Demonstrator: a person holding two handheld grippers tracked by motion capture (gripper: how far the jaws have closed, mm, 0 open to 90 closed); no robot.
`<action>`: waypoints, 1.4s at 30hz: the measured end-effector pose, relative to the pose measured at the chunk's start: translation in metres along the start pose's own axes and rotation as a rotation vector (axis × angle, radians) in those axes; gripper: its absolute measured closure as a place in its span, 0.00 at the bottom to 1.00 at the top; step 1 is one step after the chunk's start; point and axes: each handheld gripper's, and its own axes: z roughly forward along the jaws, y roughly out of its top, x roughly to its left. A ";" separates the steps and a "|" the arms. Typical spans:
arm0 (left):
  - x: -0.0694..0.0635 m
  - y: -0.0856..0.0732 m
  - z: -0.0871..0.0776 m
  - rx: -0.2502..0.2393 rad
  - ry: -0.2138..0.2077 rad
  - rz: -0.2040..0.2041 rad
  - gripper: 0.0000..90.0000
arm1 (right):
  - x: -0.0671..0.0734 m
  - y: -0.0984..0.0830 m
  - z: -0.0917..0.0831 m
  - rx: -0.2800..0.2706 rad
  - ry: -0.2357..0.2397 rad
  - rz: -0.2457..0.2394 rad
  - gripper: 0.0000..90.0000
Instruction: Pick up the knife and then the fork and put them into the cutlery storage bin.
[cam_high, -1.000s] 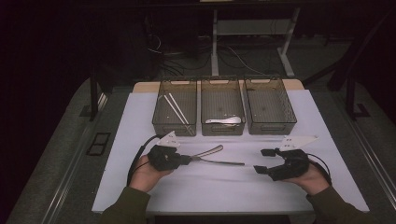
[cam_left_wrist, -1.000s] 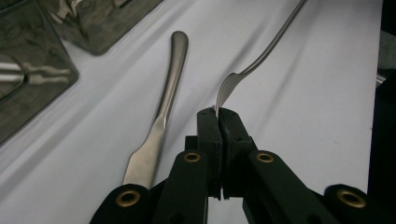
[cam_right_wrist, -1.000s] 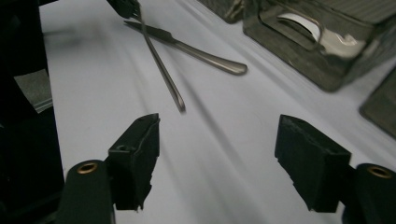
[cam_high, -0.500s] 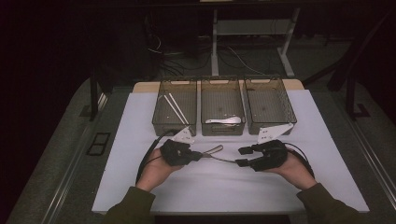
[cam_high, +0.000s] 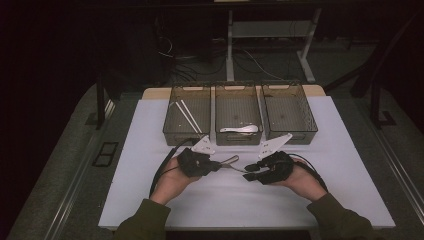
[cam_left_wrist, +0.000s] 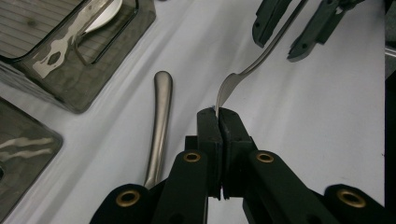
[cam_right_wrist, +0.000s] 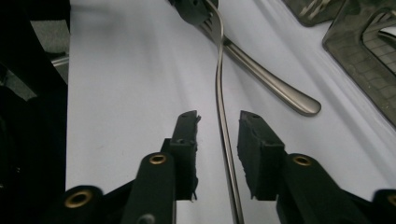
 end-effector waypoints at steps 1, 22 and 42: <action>-0.001 0.000 0.000 -0.002 -0.001 -0.002 0.97 | 0.002 0.000 0.001 0.002 0.004 0.015 0.79; -0.004 -0.003 0.002 -0.003 -0.035 0.007 0.97 | 0.005 0.000 0.012 0.091 0.021 -0.054 0.96; 0.006 -0.055 -0.036 -0.266 -0.026 -0.155 0.47 | -0.017 -0.011 -0.021 0.022 -0.063 0.118 0.97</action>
